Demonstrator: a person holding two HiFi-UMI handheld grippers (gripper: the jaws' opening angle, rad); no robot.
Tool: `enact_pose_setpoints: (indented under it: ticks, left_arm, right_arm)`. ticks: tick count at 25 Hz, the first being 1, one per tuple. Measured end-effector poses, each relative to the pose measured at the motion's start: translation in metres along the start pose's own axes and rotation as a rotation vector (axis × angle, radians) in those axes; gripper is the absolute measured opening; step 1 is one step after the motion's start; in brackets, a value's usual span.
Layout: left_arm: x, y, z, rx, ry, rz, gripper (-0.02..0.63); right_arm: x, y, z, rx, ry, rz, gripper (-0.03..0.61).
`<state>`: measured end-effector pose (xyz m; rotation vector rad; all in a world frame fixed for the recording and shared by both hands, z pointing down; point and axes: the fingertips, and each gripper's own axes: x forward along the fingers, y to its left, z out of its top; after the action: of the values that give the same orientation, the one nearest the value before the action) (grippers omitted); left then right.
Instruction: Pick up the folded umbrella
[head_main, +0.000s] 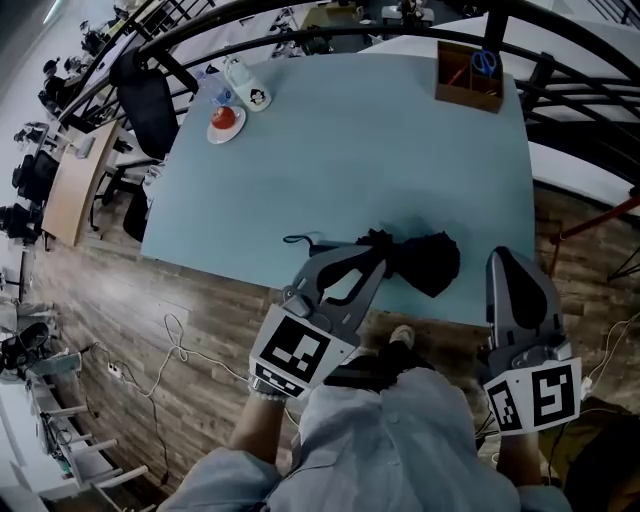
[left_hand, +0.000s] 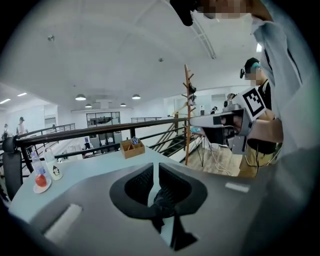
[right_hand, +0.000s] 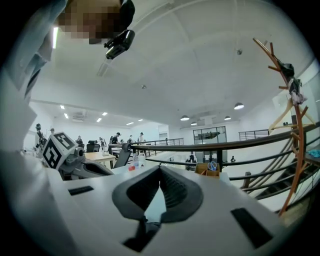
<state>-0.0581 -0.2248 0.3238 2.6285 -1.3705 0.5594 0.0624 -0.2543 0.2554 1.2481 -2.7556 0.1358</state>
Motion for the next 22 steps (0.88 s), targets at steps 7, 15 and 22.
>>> enact_pose_setpoints:
  ticks: [7,15,22]
  left_arm:
    - [0.036,-0.008,-0.030,0.058,0.135,-0.108,0.124]
    - [0.072,-0.022,-0.103,0.210,0.409,-0.252,0.201]
    - [0.099,-0.025,-0.149,0.363,0.557,-0.348,0.215]
  right_arm:
    - [0.000,-0.017,-0.011,-0.011,0.030,0.001,0.000]
    - [-0.001,-0.021,-0.025,-0.029,0.062,-0.001,0.000]
    - [-0.003,-0.027,-0.033,-0.005,0.074,-0.042,0.000]
